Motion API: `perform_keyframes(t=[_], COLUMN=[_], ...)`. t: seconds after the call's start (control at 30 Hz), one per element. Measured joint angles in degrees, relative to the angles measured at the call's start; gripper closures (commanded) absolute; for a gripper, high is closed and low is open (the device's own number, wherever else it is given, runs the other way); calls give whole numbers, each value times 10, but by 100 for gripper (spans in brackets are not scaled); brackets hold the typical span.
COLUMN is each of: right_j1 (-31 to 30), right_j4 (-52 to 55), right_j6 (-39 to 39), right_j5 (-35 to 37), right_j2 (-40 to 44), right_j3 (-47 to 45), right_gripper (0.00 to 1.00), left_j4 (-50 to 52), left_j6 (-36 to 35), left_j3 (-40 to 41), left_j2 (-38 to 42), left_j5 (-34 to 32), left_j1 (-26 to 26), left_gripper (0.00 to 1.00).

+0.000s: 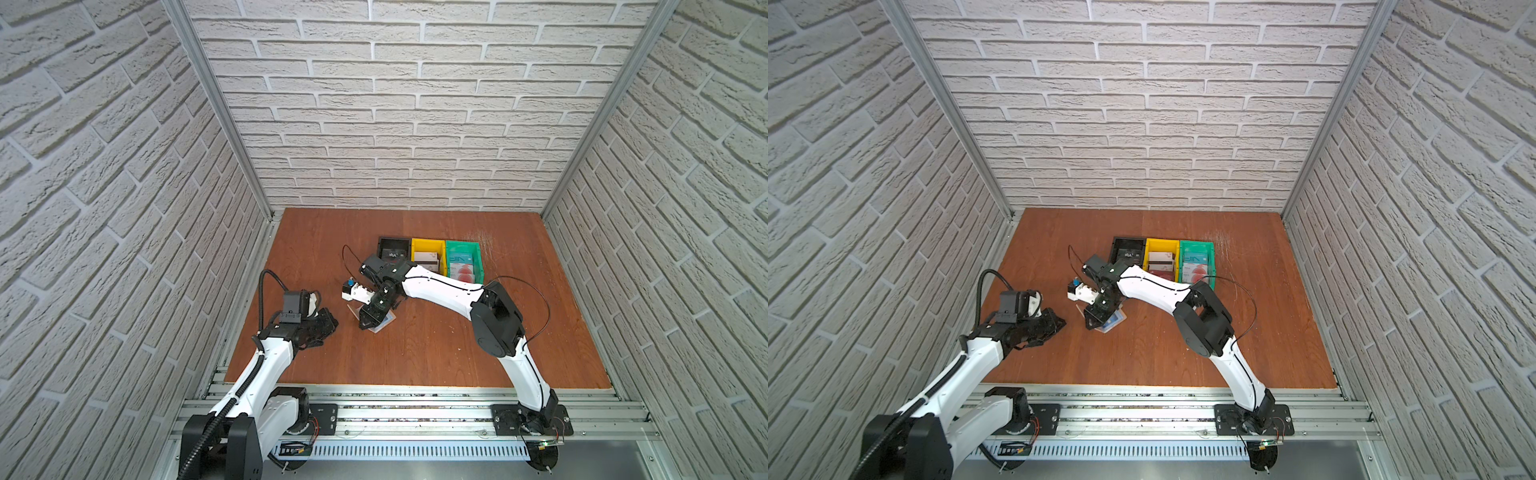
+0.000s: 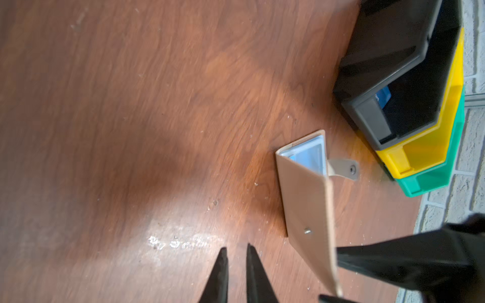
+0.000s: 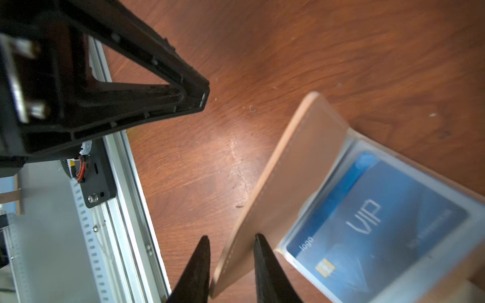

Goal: Take the credit cards out of the card holder
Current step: Rotate the card holder at the center of the table.

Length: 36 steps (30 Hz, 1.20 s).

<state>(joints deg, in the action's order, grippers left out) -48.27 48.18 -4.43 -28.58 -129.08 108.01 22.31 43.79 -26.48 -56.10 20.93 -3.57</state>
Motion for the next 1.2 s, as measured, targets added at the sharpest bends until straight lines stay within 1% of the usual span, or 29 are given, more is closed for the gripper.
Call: perform_keyframes(t=[0.1, 0.2, 0.3, 0.47, 0.53, 0.73, 0.93, 1.2], right_j1=[0, 0, 1, 1, 1, 1, 2, 10], right_j4=[-12, -21, -30, -49, -52, -58, -67, -74], right_j6=[8, 16, 24, 35, 37, 41, 49, 61], right_j5=[-27, -50, -65, -79, -83, -89, -88, -90], right_j2=[-18, -28, -29, -29, -29, -29, -33, -45], right_j3=[0, 0, -1, -14, -22, -29, -37, -44], right_gripper=[69, 65, 60, 58, 57, 58, 58, 59], left_j4=[0, 2, 4, -9, -28, -133, -177, -258], left_j6=[0, 0, 3, 17, 29, 92, 114, 139], left_j3=[0, 0, 0, 2, 9, 47, 49, 68], left_j2=[0, 0, 4, 7, 6, -8, -35, -101], left_j5=[0, 0, 0, 6, 15, 62, 72, 79], left_j1=[1, 1, 1, 1, 1, 0, -5, -21], left_gripper=[84, 84, 84, 84, 84, 85, 85, 85])
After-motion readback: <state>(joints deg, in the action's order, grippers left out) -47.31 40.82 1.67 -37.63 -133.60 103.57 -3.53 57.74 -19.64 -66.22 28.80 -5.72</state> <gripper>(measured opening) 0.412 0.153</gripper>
